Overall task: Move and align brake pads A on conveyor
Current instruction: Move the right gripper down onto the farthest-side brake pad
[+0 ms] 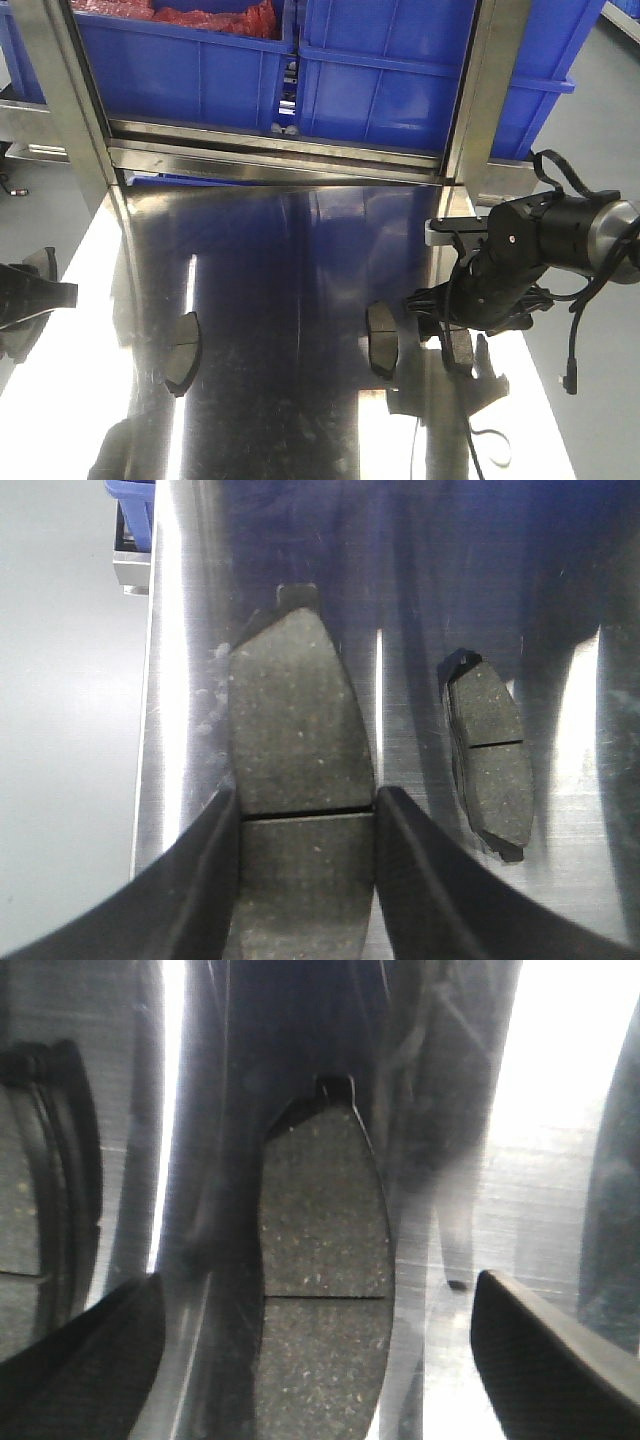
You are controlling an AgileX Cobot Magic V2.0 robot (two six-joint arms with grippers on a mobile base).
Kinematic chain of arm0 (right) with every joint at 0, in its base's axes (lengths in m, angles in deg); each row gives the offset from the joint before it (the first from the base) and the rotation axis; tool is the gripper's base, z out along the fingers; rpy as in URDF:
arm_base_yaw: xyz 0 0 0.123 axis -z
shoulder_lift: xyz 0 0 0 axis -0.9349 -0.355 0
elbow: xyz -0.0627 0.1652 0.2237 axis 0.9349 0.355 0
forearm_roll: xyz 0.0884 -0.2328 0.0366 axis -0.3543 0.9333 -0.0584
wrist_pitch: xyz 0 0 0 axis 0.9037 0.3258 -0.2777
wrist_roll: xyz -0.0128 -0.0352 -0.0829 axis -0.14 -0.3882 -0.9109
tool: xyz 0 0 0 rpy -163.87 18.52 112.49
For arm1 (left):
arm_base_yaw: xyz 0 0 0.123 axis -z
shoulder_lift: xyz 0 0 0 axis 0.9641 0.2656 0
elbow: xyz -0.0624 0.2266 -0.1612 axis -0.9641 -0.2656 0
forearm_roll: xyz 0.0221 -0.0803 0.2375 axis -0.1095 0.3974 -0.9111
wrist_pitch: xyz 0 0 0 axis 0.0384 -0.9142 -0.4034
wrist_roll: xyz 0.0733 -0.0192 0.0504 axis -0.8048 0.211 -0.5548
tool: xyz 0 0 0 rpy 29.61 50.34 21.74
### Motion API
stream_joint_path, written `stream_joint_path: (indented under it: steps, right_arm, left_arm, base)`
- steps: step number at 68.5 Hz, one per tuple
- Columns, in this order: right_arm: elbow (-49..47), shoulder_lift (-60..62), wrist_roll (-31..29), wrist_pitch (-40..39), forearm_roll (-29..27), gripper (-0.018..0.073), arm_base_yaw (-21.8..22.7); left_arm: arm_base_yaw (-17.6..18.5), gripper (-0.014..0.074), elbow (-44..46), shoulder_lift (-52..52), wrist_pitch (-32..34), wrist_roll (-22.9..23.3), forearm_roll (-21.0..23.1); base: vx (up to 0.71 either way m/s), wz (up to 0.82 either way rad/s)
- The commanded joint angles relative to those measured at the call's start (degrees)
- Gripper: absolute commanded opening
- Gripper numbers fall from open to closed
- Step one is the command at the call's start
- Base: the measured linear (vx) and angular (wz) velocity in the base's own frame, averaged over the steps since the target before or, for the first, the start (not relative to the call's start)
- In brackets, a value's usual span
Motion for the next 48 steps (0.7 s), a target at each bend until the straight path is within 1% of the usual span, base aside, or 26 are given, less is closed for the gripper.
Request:
stream_joint_path:
  steps: [1, 9, 17, 28, 48]
  right_arm:
    - [-1.6, 2.3, -0.1, -0.9, 0.6, 0.0587, 0.2]
    - [-1.6, 2.1, -0.2, -0.7, 0.6, 0.0567, 0.2]
    - [-1.6, 2.1, -0.2, -0.6, 0.6, 0.0519, 0.2]
    - [-1.6, 2.1, -0.3, -0.2, 0.6, 0.0414, 0.2]
    - [-1.6, 2.0, -1.4, -0.1, 0.6, 0.0262, 0.2]
  left_arm:
    - [0.3, 0.0076, 1.6, -1.4, 3.4, 0.6, 0.0]
    - [0.3, 0.0076, 1.6, -1.4, 3.4, 0.6, 0.0]
    - [0.3, 0.0076, 1.6, -1.4, 3.4, 0.6, 0.0]
    - [0.3, 0.0076, 1.6, -1.4, 3.4, 0.6, 0.0]
    - [0.3, 0.0076, 1.6, -1.4, 3.4, 0.6, 0.0]
  base:
    - [0.00, 0.00]
    - [0.00, 0.00]
    - [0.00, 0.00]
    - [0.00, 0.00]
    - [0.00, 0.00]
